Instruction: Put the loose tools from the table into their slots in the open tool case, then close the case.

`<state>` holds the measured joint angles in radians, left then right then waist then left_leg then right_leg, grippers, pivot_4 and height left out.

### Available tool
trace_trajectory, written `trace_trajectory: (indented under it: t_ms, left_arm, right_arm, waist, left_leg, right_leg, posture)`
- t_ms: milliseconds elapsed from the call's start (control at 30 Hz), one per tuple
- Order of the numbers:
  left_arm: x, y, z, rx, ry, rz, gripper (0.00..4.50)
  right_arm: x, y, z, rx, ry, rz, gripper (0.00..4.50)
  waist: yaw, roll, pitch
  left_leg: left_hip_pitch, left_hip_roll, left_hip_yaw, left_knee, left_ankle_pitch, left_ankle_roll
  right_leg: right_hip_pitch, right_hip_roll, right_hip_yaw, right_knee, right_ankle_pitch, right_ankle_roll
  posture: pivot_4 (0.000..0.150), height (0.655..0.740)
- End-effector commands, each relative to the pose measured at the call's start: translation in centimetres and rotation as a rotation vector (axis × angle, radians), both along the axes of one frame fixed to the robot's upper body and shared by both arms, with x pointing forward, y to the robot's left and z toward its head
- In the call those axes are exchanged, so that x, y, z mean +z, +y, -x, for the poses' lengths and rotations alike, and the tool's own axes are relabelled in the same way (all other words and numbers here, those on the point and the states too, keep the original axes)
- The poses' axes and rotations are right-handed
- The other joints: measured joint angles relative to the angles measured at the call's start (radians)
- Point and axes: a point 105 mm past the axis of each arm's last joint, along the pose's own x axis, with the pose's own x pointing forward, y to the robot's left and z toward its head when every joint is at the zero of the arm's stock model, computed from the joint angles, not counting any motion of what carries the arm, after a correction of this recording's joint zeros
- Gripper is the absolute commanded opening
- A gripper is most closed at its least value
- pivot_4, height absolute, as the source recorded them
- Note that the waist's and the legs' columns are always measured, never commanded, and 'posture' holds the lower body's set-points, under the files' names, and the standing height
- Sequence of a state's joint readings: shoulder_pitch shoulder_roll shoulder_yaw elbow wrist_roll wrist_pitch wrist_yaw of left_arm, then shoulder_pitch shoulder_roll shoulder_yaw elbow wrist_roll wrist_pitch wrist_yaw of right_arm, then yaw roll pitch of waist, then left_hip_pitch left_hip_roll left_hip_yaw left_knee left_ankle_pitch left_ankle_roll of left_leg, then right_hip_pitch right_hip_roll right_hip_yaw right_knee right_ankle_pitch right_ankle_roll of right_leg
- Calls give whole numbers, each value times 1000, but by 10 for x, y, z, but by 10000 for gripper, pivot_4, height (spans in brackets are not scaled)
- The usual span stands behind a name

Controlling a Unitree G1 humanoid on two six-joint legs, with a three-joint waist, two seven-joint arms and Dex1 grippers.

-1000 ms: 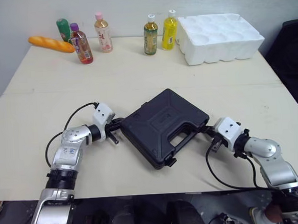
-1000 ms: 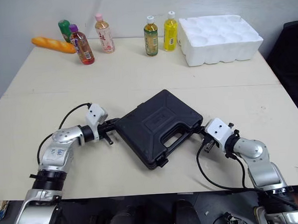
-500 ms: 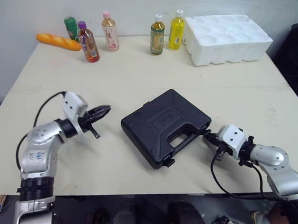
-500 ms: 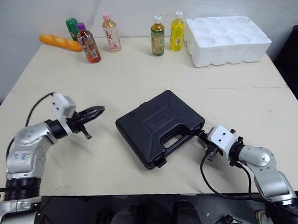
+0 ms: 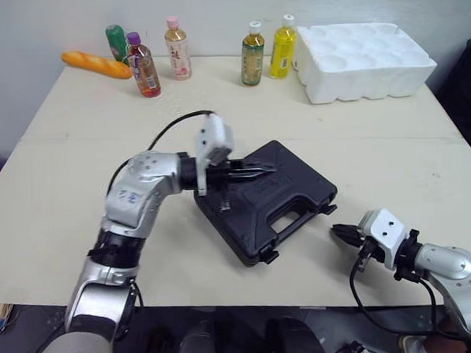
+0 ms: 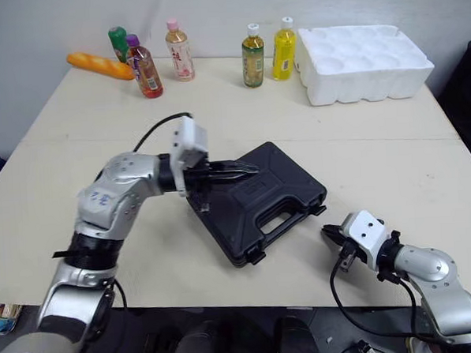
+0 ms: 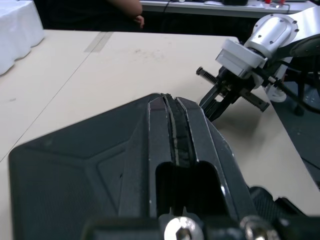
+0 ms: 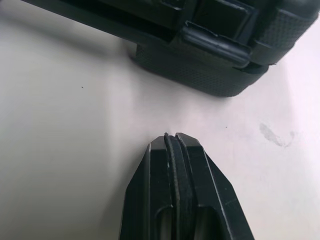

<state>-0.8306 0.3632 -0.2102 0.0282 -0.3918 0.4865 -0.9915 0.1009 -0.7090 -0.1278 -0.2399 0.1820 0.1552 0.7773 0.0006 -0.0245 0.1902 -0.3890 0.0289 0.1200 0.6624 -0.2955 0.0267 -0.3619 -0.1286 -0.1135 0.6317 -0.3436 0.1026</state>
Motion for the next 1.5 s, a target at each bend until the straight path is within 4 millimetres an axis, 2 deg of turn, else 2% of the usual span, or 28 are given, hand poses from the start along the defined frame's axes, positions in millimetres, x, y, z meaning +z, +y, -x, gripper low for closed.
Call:
trace_trajectory:
  t_ms: [33,100,233,333,433,567,767,867,933,1033,1200,1500]
  left_arm:
    - [-10,-30,-4,-22,-57,-96,613]
    - [-20,-48,-5,-39,-84,-158,613]
    - [-29,-72,-16,-3,-77,-179,613]
    - [-34,-77,-22,14,-107,-202,613]
    - [-32,-86,-19,-5,-86,-175,613]
    - [-46,-91,-23,13,-37,-192,613]
    - [-85,-92,-24,27,36,-266,613]
    - [-106,-87,-27,43,16,-365,613]
    - [-113,-86,-28,50,16,-390,613]
    - [-140,-82,-22,61,64,-470,613]
    - [-156,-82,-15,36,64,-552,613]
    - [-159,-72,-20,77,90,-570,613]
  right_arm:
    - [13,4,0,-2,-48,-31,0]
    - [13,6,-1,-8,-53,-49,0]
    - [16,11,-5,-18,-69,-68,0]
    - [15,12,-3,-14,-67,-65,0]
    - [13,13,2,-8,-60,-56,0]
    - [13,13,4,-24,-70,-62,0]
    - [12,14,6,-48,-68,-77,0]
    - [11,14,6,-56,-71,-77,0]
    - [10,14,6,-59,-74,-77,0]
    - [12,10,3,-76,-90,-79,0]
    - [12,5,2,-90,-98,-66,0]
    - [19,-3,-3,-96,-124,-54,0]
  waist:
    - [2,0,0]
    - [7,0,0]
    - [12,0,0]
    - [12,0,0]
    - [14,0,0]
    - [20,1,0]
    - [23,1,0]
    - [22,1,-1]
    - [23,1,-3]
    - [23,1,-6]
    - [25,-1,-21]
    - [23,-2,-31]
  left_leg:
    - [0,0,0,0,0,0]
    - [0,-1,0,0,0,1]
    - [-2,-2,0,0,-1,2]
    - [-2,-1,0,0,-1,2]
    - [-2,0,0,0,-1,2]
    - [-2,-2,0,1,-1,3]
    - [-1,-2,-1,1,-1,4]
    - [0,-2,-1,1,-1,4]
    - [1,-2,-1,1,-2,4]
    - [1,-2,-2,1,-3,5]
    - [2,-2,-2,2,-5,6]
    - [5,0,-3,2,-9,6]
  right_leg:
    - [0,0,0,-1,0,0]
    - [0,2,0,-2,0,0]
    - [-1,2,0,-3,0,0]
    - [-1,0,0,-3,0,0]
    - [-1,-1,-1,-3,0,0]
    - [-1,-1,-1,-3,0,0]
    - [1,-3,-2,-4,0,0]
    - [2,-2,-2,-4,0,0]
    - [3,-3,-2,-4,0,0]
    - [4,-4,-2,-5,0,0]
    - [7,-4,-3,-7,0,0]
    - [11,-4,-3,-11,0,0]
  posture:
    - [1500,7400]
    - [1500,7400]
    - [1500,7400]
    - [1500,7400]
    - [1500,7400]
    - [1500,7400]
    - [1500,7400]
    - [1500,7400]
    - [1500,7400]
    - [1500,7400]
    - [1500,7400]
    - [1500,7400]
